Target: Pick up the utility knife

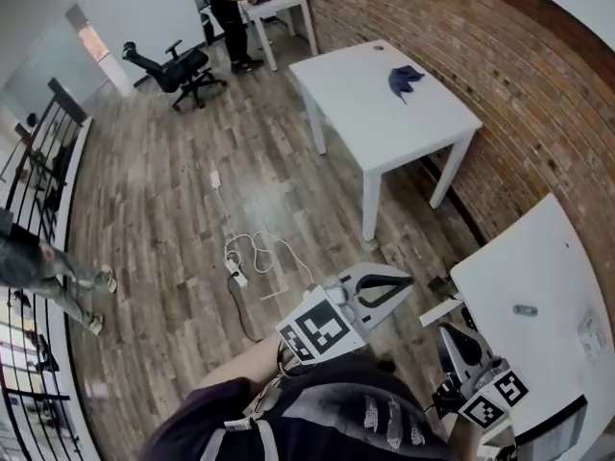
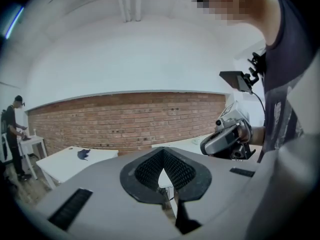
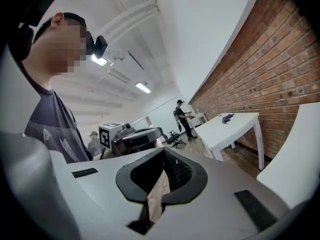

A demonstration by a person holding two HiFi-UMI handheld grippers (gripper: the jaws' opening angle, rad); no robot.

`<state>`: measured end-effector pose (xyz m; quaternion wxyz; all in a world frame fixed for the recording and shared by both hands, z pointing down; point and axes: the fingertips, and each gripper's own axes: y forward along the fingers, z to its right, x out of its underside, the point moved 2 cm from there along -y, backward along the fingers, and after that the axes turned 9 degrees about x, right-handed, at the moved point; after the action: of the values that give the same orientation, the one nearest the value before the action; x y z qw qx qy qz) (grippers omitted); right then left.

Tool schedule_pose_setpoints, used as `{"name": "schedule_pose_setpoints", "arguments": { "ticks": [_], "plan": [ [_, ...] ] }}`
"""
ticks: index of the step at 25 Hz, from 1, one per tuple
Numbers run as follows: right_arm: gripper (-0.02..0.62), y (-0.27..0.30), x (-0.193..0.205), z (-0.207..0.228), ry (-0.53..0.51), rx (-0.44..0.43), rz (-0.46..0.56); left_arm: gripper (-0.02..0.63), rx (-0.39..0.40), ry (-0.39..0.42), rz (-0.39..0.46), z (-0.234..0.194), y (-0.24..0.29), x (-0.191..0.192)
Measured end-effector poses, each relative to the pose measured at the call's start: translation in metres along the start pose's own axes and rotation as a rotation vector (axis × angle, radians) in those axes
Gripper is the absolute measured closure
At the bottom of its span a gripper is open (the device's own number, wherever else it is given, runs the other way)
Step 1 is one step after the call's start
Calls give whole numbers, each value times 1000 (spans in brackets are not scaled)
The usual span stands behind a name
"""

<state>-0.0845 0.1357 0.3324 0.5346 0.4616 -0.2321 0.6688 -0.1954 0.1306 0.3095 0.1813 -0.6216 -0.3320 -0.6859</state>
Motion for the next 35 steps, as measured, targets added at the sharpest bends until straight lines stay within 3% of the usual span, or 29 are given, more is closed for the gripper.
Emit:
{"name": "schedule_pose_setpoints", "arguments": {
  "ticks": [9,14,19,23,26,30,35],
  "plan": [
    [597,-5,-7,18,-46,-311,-63,609,-262,3,-59,22,2,-8],
    [597,-14,-10,89,-18,-351,-18,609,-315,28,-99,18,64,2],
    [597,-47,2,108,-3,-233,15,609,-194,52,-82,39,94,4],
    [597,-47,-12,108,2,-135,89,609,-109,74,24,22,102,-13],
    [597,-64,-30,153,24,7,115,609,3,52,-27,4,161,-10],
    [597,-104,-35,195,103,251,165,609,234,89,-73,11,235,-5],
    [597,-122,-39,225,178,465,220,609,414,197,-134,7,304,17]
  ]
}}
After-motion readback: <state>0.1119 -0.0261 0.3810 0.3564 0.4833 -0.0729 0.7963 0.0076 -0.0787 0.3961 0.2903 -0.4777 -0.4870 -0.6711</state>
